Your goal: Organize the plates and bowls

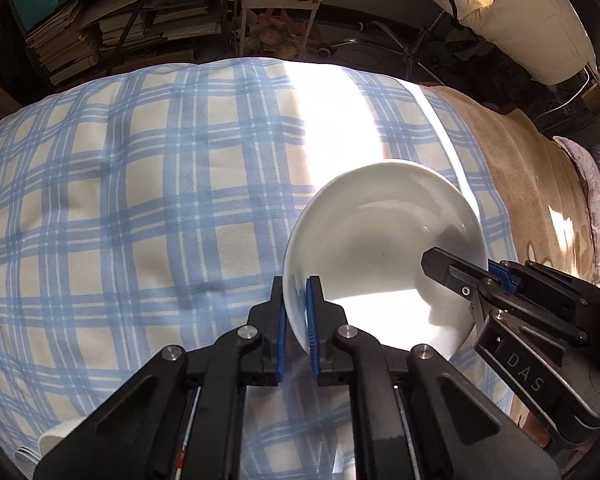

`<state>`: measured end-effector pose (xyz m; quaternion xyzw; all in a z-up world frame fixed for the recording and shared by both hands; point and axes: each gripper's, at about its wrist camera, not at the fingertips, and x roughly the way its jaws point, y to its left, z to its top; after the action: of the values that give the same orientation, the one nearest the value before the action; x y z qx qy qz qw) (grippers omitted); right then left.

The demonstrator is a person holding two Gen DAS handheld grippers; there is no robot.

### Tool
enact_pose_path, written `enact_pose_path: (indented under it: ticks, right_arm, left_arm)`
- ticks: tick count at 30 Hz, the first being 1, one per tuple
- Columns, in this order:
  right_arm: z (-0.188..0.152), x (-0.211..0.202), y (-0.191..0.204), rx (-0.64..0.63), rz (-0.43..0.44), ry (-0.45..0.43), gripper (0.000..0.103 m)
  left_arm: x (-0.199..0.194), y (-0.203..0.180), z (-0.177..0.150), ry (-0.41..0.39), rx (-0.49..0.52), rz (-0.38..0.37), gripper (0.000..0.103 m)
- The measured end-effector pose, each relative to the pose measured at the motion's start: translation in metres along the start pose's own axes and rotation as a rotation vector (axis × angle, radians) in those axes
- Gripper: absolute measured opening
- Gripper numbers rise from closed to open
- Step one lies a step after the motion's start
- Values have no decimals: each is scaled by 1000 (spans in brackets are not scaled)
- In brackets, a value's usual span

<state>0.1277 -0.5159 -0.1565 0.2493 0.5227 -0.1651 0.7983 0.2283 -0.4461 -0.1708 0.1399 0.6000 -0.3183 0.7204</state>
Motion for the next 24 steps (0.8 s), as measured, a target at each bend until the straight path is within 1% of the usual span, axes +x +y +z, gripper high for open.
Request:
enact_pose_path:
  ticks: [2,6,12,20,24]
  right_arm:
    - [0,0,1,2,-15,-3,11]
    - [-2,-5,2,14,-4,-13,10]
    - [-7,-13,14,-2,6,-20,10]
    - [-10,-42,37,-7,47,-64,10]
    - [-14,-56,55,-19,74,-82,10]
  left_arm:
    - [-2,-2,-2,-2,11,6,10]
    - [-8,1,-8,5,-15,-8,9]
    - [-27,6,-14,-11,-8,27,9]
    - [-68,19,-21,-57,-7,54,9]
    - [-91,30,-29,-87,-32,73,9]
